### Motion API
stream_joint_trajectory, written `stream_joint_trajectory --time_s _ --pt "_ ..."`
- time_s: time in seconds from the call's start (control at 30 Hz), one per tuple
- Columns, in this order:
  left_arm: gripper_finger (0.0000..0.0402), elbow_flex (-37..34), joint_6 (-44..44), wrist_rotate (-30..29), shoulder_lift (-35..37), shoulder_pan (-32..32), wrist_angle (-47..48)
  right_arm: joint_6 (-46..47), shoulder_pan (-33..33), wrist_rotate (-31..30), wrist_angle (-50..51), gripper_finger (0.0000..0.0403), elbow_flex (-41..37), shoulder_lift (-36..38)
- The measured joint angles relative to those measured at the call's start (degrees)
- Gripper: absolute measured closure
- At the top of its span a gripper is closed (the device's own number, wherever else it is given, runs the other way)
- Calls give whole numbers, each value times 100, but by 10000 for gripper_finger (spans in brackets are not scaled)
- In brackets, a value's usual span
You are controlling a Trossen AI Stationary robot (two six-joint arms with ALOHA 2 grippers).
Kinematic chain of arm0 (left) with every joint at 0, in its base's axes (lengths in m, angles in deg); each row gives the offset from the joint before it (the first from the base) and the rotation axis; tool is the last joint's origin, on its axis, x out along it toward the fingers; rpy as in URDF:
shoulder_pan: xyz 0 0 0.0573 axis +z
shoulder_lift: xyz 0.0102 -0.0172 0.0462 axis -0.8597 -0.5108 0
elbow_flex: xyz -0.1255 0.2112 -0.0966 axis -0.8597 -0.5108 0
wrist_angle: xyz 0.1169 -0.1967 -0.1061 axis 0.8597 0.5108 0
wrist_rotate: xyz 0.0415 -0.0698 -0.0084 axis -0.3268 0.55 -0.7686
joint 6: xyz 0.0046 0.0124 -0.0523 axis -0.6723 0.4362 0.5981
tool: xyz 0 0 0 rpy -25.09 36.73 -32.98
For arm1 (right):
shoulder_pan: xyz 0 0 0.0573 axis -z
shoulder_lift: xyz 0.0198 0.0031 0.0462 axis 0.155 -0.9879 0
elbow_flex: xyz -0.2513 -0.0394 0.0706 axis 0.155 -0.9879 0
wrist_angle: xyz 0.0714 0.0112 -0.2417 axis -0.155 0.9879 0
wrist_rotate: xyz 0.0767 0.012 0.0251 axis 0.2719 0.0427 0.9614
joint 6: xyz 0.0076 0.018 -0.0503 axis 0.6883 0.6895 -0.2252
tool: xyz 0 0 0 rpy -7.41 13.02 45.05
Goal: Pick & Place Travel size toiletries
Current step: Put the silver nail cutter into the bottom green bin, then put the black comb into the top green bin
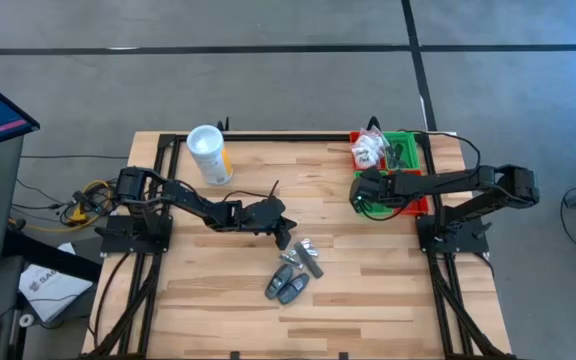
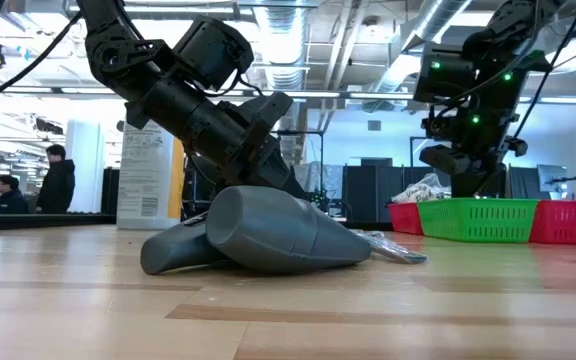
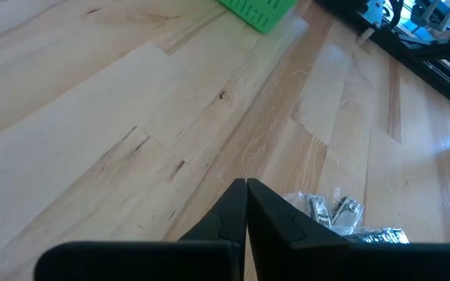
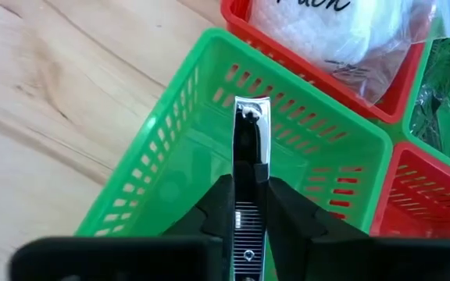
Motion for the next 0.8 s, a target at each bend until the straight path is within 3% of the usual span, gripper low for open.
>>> stream_joint_trajectory --time_s 0.2,0.37,0.5,0.8 --pt "398 0 0 0 0 0 0 0 -2 -44 9 287 0 0" --pt "398 0 -2 0 0 1 0 -2 -5 -116 11 259 0 0" --pt "398 0 -2 39 0 1 2 0 -177 -261 -17 252 0 1" --pt "398 0 98 1279 0 2 0 4 -895 -257 -221 276 2 35"
